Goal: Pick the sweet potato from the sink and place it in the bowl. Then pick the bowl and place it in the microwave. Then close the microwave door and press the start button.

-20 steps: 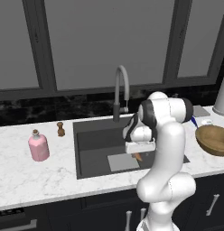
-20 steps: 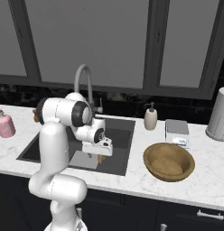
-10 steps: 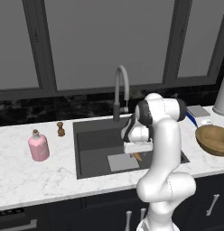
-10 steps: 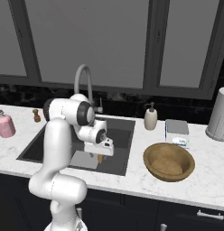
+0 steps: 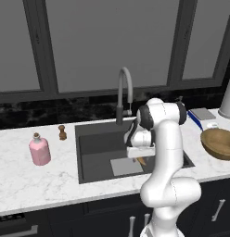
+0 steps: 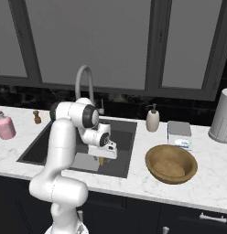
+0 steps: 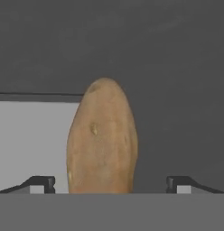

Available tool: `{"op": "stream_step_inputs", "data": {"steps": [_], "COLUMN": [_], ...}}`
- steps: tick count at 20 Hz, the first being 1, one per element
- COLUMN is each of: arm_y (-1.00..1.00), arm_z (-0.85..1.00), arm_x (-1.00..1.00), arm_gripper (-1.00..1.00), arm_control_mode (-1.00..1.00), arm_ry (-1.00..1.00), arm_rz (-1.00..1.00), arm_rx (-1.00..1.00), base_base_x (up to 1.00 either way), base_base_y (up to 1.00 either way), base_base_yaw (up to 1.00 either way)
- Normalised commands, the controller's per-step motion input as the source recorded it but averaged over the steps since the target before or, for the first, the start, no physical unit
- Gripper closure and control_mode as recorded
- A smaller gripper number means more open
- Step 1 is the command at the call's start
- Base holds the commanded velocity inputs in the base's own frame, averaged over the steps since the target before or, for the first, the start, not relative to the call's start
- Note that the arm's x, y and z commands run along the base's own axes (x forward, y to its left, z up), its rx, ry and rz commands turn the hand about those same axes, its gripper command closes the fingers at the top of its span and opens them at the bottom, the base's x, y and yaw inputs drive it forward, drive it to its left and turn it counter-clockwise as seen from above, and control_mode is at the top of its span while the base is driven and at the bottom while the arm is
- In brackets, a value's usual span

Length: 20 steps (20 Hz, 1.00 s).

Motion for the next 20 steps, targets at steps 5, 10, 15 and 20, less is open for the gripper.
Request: {"op": "stream_step_inputs", "data": {"steps": [5, 10, 15, 20], "arm_y": [-0.03, -0.04, -0.33, -0.66], "arm_z": [-0.19, -0.02, 0.55, 1.0], "arm_x": [0.07, -0.15, -0.21, -0.44], "arm_gripper": [1.0, 1.0, 1.0, 1.0], "arm_control_mode": [-1.0, -1.0, -1.0, -1.0], "arm_ry": [0.0, -0.01, -0.03, -0.08], "arm_rz": [0.0, 0.0, -0.03, -0.02], "arm_rx": [0.0, 0.0, 0.1, 0.05], "base_base_x": [0.0, 0.0, 0.0, 0.0], "base_base_y": [0.0, 0.0, 0.0, 0.0], "base_base_yaw": [0.0, 0.0, 0.0, 0.0]}}
